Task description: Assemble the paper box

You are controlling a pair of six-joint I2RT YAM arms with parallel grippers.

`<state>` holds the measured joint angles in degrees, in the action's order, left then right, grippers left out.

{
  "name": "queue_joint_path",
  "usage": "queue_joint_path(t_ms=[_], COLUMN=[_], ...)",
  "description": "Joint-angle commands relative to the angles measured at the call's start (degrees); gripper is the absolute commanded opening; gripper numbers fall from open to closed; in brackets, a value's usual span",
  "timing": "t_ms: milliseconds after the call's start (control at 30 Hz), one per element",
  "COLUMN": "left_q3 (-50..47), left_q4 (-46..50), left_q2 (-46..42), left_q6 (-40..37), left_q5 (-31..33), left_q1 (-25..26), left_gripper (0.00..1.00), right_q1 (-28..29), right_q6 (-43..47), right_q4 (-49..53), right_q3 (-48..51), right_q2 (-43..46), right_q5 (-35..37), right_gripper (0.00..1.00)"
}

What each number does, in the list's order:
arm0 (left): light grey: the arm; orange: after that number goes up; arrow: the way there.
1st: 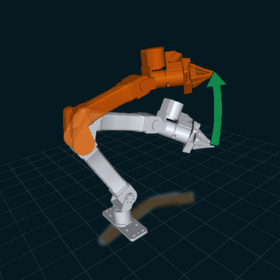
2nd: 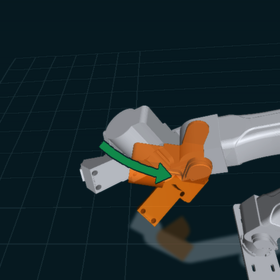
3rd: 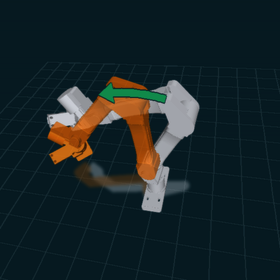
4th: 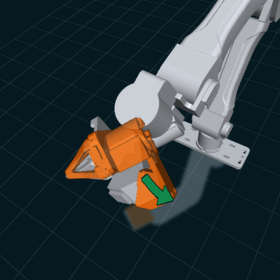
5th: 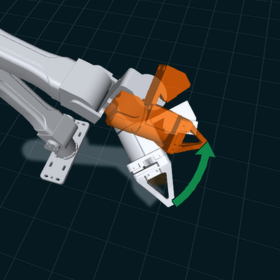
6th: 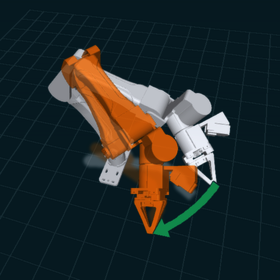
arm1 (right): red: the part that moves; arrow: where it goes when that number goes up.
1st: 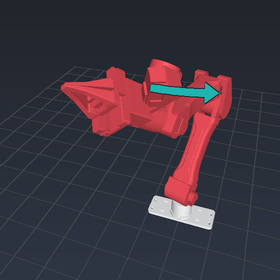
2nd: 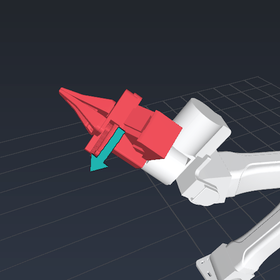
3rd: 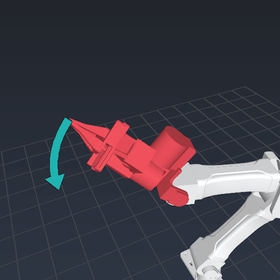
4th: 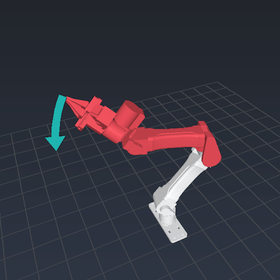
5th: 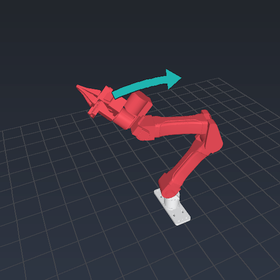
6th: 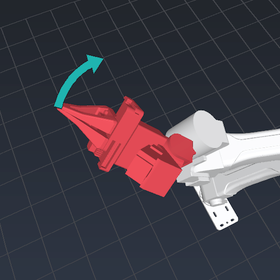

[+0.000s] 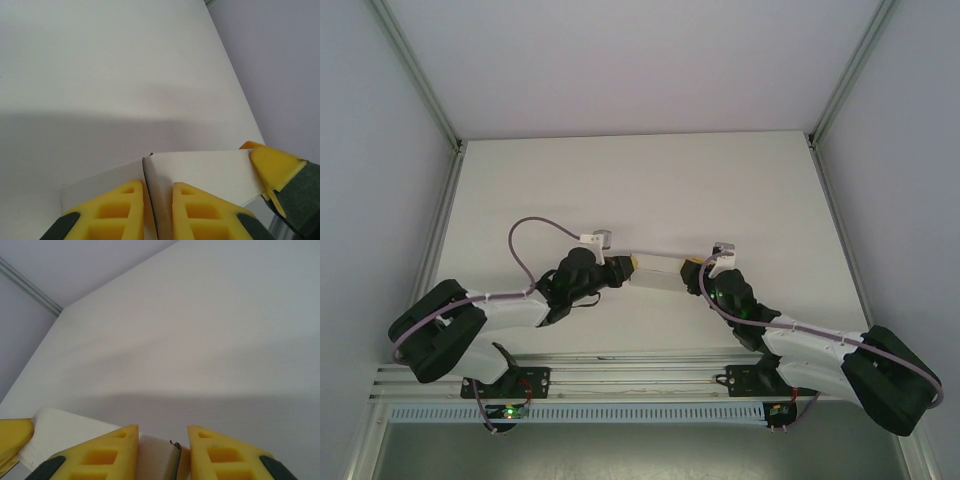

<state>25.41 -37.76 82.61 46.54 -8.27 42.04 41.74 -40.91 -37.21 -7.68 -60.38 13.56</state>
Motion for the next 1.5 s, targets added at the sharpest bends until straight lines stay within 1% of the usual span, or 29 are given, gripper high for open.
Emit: queue_joint_path(t_ms=[0, 33, 100, 133, 200, 233, 333, 400, 467, 567, 633, 733, 833, 867, 967, 1000, 1067, 1133, 1167, 1267, 1333, 1467], left_q3=[-4.8, -5.5, -5.7, -5.7, -5.8, -5.8, -6.3, -7.4, -7.8, -7.5, -7.1, -6.2, -4.1, -3.1, 0.8, 2.0, 4.3, 5.4, 6.1, 8.4, 9.9, 12.7], left_q4=[13.8, 12.0, 11.6, 11.4, 10.6, 10.2, 8.8, 7.5, 7.6, 8.4, 8.2, 9.1, 13.1, 15.1, 23.7, 26.2, 30.8, 32.5, 33.4, 36.1, 37.5, 39.3], left_q2=[6.3, 6.8, 7.5, 7.8, 8.5, 8.8, 9.2, 9.0, 8.7, 8.8, 9.0, 8.7, 6.5, 5.3, 1.7, 0.7, -1.2, -2.4, -2.9, -3.2, -2.9, -1.9], left_q6=[-6.4, -6.5, -6.5, -7.0, -7.9, -8.3, -8.3, -8.2, -8.4, -10.2, -11.2, -10.7, -10.1, -9.8, -9.4, -9.3, -8.4, -8.4, -8.1, -8.0, -8.4, -9.2], left_q5=[1.3, 0.9, 1.2, 1.1, 1.2, 1.2, 1.7, 2.5, 3.6, 4.5, 4.2, 4.3, 3.8, 4.1, 6.4, 7.1, 9.3, 9.3, 9.5, 9.3, 9.6, 9.7], left_q1=[1.4, 1.5, 1.6, 1.7, 2.6, 2.7, 3.0, 3.1, 3.2, 3.5, 3.7, 3.8, 3.9, 3.9, 3.8, 3.9, 3.9, 3.9, 3.9, 3.9, 3.9, 3.9], left_gripper=[0.00, 0.00, 0.00, 0.00, 0.00, 0.00, 0.00, 0.00, 0.00, 0.00, 0.00, 0.00, 0.00, 0.00, 0.00, 0.06, 0.25, 0.30, 0.36, 0.44, 0.53, 0.55], right_q1=[0.0, 0.1, 1.0, 1.6, 2.4, 2.8, 2.9, 3.6, 4.3, 4.2, 4.2, 4.0, 3.9, 4.0, 4.0, 4.0, 4.0, 3.9, 3.9, 3.5, 3.2, 2.6], right_q6=[4.0, 4.6, 6.3, 7.1, 8.0, 8.3, 8.8, 9.3, 9.8, 11.7, 12.5, 12.2, 10.6, 10.0, 8.9, 8.2, 6.9, 5.2, 4.9, 4.2, 4.3, 4.3], right_q4=[11.8, 10.8, 8.8, 7.8, 6.9, 6.2, 1.7, 0.2, 0.0, 0.0, 0.6, 1.7, 7.2, 10.1, 17.1, 18.5, 20.3, 21.4, 22.1, 24.6, 25.6, 26.7], right_q3=[5.6, 5.7, 5.4, 5.1, 4.0, 3.7, 3.8, 4.1, 4.2, 4.3, 4.1, 4.0, 2.1, 0.8, -2.1, -2.6, -3.3, -3.7, -3.9, -5.2, -6.2, -7.9], right_q2=[-5.3, -6.4, -9.2, -10.9, -14.3, -15.7, -18.4, -19.1, -19.3, -19.2, -18.7, -17.2, -14.5, -13.3, -9.7, -8.6, -6.5, -5.1, -4.5, -3.5, -3.2, -2.9], right_q5=[-1.9, -2.1, -1.5, -1.1, -0.5, -0.2, -1.5, -0.1, 2.0, 2.2, 2.1, 1.2, 1.2, 1.7, 1.9, 2.0, 2.6, 3.6, 4.1, 5.3, 5.7, 5.6], right_gripper=[0.23, 0.21, 0.19, 0.17, 0.04, 0.00, 0.00, 0.00, 0.00, 0.00, 0.00, 0.00, 0.00, 0.02, 0.14, 0.18, 0.28, 0.42, 0.46, 0.48, 0.50, 0.55])
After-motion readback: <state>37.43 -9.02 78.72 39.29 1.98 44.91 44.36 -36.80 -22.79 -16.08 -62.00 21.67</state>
